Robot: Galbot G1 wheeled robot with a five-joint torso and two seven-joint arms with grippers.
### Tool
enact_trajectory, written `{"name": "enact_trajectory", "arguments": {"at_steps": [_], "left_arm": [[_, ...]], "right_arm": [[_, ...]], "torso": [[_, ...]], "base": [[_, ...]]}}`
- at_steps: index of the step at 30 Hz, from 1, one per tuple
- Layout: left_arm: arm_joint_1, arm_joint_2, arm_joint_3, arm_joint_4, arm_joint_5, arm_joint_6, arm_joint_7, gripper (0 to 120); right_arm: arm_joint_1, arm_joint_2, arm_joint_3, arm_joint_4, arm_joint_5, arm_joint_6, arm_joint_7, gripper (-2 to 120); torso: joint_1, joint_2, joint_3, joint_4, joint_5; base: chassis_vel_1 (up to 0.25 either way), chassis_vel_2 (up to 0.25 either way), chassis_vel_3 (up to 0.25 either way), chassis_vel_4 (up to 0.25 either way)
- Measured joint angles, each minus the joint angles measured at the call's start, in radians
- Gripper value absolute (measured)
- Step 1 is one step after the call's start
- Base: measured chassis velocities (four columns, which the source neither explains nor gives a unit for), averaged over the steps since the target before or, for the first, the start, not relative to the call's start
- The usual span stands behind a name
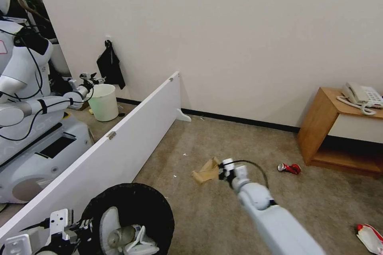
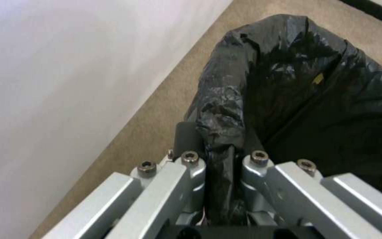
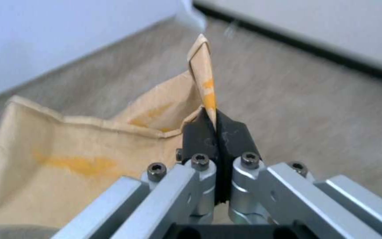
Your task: Pick up the trash bin, then pick up the garbage from the floor and place it into the trash bin.
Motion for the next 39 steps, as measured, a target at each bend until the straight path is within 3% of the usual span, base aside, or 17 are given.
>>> {"name": "enact_trajectory", "arguments": {"at_steps": [1,3,7,9,17,22,27,39], "left_arm": [[0.0,0.0,0.0,0.0,0.0,0.0,0.0,4],[-0.002,0.007,0.007,0.0,-0.001,0.001,0.0,4],[-0.005,0.008,0.019,0.0,0.0,0.002,-0.001,4],[-0.002,0.006,0.042,0.0,0.014,0.003,-0.001,4],[0.004,0.006,0.068,0.0,0.038,0.003,-0.001,4],[0.013,0.008,0.064,0.0,0.038,0.004,-0.001,4],[0.01,0.008,0.065,0.0,0.038,0.004,0.0,4],[0.006,0.017,0.039,0.0,0.012,0.006,-0.001,4]], "right_arm": [[0.0,0.0,0.0,0.0,0.0,0.0,0.0,0],[-0.027,-0.076,0.029,0.125,0.036,0.024,-0.001,0],[-0.034,-0.12,0.049,0.218,0.067,0.051,-0.004,0],[-0.026,-0.148,0.057,0.299,0.076,0.121,-0.026,0],[0.033,-0.174,-0.009,0.42,0.154,0.236,-0.103,0],[0.141,-0.193,-0.118,0.461,0.276,0.393,-0.248,0],[0.25,-0.19,-0.228,0.493,0.368,0.482,-0.334,0],[0.386,-0.177,-0.397,0.554,0.503,0.5,-0.468,0]], "torso": [[0.0,0.0,0.0,0.0,0.0],[0.0,0.0,0.0,-0.0001,-0.0001],[0.0,0.0,0.0,0.0004,0.0],[0.0,0.0,0.0,0.0006,-0.0002],[0.0,0.0,0.0,0.0004,-0.0002],[0.0,0.0,0.0,0.0005,-0.0003],[0.0,0.0,0.0,0.0006,-0.0004],[0.0,0.0,0.0,0.0004,-0.0003]], "base": [[0.0,0.0,0.0,0.0],[0.0,0.0,0.0,0.0],[0.0,0.0,0.0,0.0],[0.0,0.0,0.0,0.0],[0.0,0.0,0.0,0.0],[0.0,0.0,0.0,0.0],[0.0,0.0,0.0,0.0],[0.0,0.0,0.0,0.0]]}}
